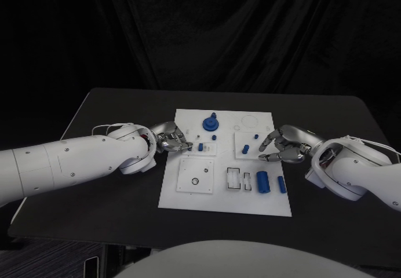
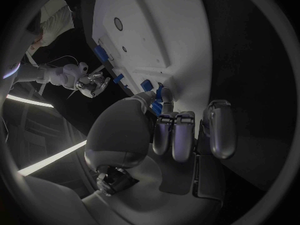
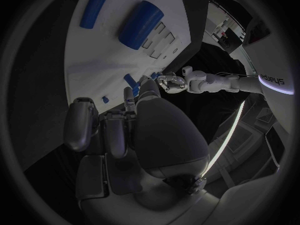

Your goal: Assemble the parts on the task board

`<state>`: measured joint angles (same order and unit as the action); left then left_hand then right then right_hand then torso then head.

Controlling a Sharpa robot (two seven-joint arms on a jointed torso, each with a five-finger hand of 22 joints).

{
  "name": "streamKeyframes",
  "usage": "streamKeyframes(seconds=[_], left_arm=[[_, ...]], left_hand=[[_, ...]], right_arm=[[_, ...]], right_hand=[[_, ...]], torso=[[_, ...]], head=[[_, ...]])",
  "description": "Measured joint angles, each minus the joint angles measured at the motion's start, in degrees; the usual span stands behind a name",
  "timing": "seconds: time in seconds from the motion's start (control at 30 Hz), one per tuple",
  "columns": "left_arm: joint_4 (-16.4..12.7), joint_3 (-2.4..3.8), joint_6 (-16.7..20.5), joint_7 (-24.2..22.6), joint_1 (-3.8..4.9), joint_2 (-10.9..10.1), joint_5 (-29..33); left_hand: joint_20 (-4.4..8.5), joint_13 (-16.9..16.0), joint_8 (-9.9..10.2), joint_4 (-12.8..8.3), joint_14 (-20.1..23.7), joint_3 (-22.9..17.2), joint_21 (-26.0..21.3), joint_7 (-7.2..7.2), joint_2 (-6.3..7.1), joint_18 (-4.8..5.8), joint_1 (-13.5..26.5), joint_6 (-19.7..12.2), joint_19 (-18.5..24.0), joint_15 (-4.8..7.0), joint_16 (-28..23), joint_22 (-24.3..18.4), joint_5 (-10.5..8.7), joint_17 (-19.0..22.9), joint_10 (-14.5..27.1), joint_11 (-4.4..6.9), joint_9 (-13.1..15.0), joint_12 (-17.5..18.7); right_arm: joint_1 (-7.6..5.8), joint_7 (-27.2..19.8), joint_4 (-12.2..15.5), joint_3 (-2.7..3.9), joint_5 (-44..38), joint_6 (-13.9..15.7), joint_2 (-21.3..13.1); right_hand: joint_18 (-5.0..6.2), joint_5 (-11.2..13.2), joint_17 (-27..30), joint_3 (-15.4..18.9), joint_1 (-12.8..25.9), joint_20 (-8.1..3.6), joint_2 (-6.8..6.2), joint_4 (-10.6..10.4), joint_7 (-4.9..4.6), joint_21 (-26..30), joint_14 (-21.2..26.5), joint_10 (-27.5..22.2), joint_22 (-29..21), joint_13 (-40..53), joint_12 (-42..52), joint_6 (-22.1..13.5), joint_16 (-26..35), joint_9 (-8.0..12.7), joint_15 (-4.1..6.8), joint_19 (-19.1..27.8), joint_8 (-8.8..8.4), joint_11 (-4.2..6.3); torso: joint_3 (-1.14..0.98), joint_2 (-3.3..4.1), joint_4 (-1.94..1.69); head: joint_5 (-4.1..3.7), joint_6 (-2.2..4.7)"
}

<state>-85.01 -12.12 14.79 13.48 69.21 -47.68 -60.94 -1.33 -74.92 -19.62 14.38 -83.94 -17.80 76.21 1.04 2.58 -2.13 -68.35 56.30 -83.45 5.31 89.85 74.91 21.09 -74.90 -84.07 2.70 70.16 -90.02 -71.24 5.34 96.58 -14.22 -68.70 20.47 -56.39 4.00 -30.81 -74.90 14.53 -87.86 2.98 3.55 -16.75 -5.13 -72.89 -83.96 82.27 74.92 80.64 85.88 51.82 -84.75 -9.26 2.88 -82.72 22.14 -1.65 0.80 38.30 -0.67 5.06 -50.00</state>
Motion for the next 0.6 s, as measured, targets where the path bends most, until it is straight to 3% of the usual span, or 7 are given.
streamKeyframes(seconds=[0.4,0.5,0.6], left_arm=[[0.0,0.22,-1.1,0.4,-0.21,0.2,-0.1],[-0.2,0.24,-1.2,0.4,-0.25,0.1,-0.1],[-0.2,0.26,-1.3,0.5,-0.27,0.2,-0.1]], left_hand=[[0.21,0.0,0.0,0.4,0.0,0.4,-0.2,-0.01,0.32,0.00,0.3,0.0,0.2,0.00,0.0,0.0,-0.67,0.0,0.0,0.00,-0.1,0.0],[0.21,0.0,0.1,0.5,0.0,0.5,-0.4,-0.01,0.20,-0.96,0.4,0.0,0.2,0.00,0.0,0.0,-0.67,0.0,0.0,0.00,-0.1,0.0],[0.01,0.0,0.2,0.6,0.0,0.9,-0.4,-0.01,0.03,-0.97,0.6,0.0,0.4,0.00,0.0,0.0,-1.02,0.0,0.0,0.00,-0.2,0.0]], right_arm=[[0.11,0.0,-0.1,-0.01,0.0,0.0,0.0],[0.15,0.0,-0.1,-0.01,0.0,0.0,0.1],[0.19,0.0,-0.1,-0.02,0.0,0.0,0.1]], right_hand=[[0.00,0.0,0.0,0.0,0.0,0.00,0.00,0.0,0.00,0.0,0.0,0.0,0.0,0.0,0.0,0.0,0.0,0.0,0.00,0.0,0.00,0.00],[0.00,0.0,0.0,0.0,0.0,0.00,0.00,0.0,0.00,0.0,0.0,0.0,0.0,0.0,0.0,0.0,0.0,0.0,0.00,0.0,0.00,0.00],[0.00,0.0,0.0,0.0,0.0,0.00,0.00,0.0,0.00,0.0,0.0,0.0,0.0,0.0,0.0,0.0,0.0,0.0,0.00,0.0,0.00,0.00]], torso=[[-0.02,-0.01,0.01],[-0.02,-0.01,0.01],[-0.02,-0.01,0.01]], head=[[-0.01,0.00],[0.02,0.00],[0.03,0.00]])
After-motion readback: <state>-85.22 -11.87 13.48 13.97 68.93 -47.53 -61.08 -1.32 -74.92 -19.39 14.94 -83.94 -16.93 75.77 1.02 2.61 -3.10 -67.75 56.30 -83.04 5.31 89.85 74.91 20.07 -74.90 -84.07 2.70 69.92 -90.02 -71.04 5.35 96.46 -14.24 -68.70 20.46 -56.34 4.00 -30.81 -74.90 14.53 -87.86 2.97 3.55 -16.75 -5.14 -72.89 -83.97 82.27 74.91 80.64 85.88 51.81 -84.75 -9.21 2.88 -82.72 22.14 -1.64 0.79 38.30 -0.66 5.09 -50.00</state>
